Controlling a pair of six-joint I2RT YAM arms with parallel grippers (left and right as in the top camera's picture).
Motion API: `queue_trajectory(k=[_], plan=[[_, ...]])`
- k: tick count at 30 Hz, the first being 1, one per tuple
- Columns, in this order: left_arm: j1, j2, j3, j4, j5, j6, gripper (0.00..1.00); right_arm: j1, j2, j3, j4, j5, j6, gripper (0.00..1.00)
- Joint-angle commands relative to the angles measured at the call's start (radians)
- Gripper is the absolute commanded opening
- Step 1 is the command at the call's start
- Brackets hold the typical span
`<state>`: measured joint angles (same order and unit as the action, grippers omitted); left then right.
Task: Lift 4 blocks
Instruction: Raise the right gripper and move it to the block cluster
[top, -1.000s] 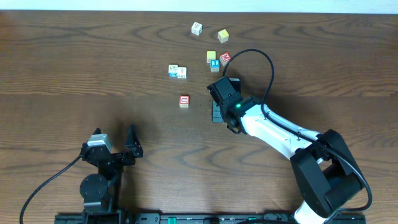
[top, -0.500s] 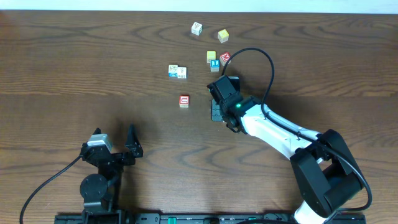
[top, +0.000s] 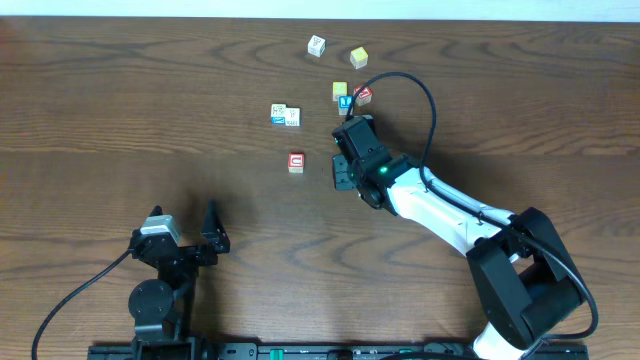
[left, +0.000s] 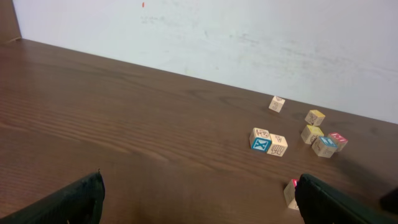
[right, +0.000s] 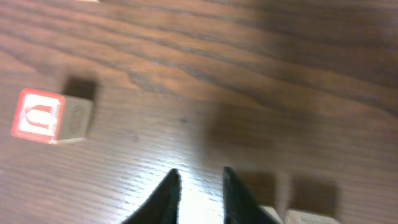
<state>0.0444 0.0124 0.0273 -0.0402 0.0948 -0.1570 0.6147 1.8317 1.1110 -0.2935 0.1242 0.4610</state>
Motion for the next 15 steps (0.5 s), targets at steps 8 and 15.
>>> queue_trajectory(k=[8,15], plan=[[-0.002,-0.002,-0.023,-0.023,0.006,0.006,0.98,-0.007,0.002,0.091,0.017,-0.081,-0.185,0.78],[-0.002,-0.002,-0.023,-0.023,0.006,0.006,0.98,-0.007,0.003,0.187,0.025,-0.076,-0.185,0.8]])
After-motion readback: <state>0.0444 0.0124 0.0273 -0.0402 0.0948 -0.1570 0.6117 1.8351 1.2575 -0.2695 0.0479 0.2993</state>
